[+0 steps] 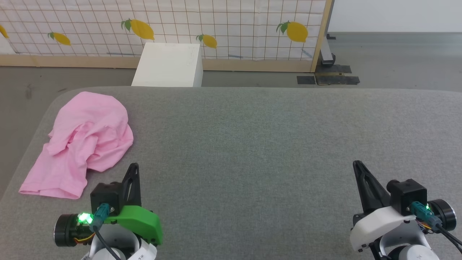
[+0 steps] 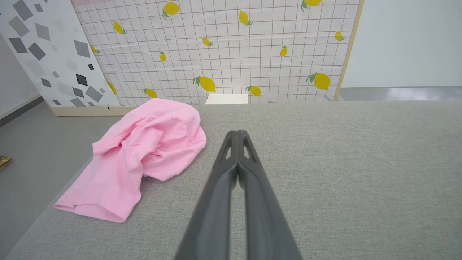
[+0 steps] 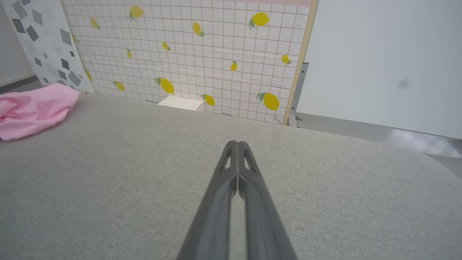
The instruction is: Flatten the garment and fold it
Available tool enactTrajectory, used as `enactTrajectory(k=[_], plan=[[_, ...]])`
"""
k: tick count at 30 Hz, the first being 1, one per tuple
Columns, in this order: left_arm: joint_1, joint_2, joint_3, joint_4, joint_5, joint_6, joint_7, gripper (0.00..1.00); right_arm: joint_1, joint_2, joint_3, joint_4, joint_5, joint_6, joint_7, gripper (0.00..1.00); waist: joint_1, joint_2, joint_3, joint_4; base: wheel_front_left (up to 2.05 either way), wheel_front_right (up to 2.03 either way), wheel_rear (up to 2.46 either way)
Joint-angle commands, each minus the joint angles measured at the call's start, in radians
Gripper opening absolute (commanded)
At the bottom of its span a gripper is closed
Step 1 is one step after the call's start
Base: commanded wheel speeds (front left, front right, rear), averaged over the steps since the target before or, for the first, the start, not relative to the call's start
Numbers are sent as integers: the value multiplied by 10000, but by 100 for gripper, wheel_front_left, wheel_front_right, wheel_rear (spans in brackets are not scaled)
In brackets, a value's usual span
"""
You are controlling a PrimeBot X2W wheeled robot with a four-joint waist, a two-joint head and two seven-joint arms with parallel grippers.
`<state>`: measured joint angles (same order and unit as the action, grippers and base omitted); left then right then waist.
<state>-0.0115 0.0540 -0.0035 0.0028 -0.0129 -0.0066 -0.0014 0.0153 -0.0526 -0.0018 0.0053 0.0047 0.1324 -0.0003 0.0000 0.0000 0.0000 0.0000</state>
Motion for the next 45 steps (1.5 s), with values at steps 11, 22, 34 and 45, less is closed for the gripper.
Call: enactTrajectory(k=[11, 22, 34, 45], plan=[[115, -38, 35, -28, 129, 66, 14, 0, -153, 24, 18, -53, -47, -17, 3, 0, 0, 0, 0, 0, 0, 0, 0], [115, -38, 35, -28, 129, 66, 14, 0, -153, 24, 18, -53, -47, -17, 3, 0, 0, 0, 0, 0, 0, 0, 0], [-2, 2, -12, 2, -20, -2, 0, 100, 6, -2, -2, 6, 2, 0, 2, 100, 0, 0, 0, 0, 0, 0, 0], [-50, -1, -224, 106, -193, 93, -182, 100, 14, -2, -38, 16, 29, -1, -169, 100, 0, 0, -10, 81, 0, 0, 0]])
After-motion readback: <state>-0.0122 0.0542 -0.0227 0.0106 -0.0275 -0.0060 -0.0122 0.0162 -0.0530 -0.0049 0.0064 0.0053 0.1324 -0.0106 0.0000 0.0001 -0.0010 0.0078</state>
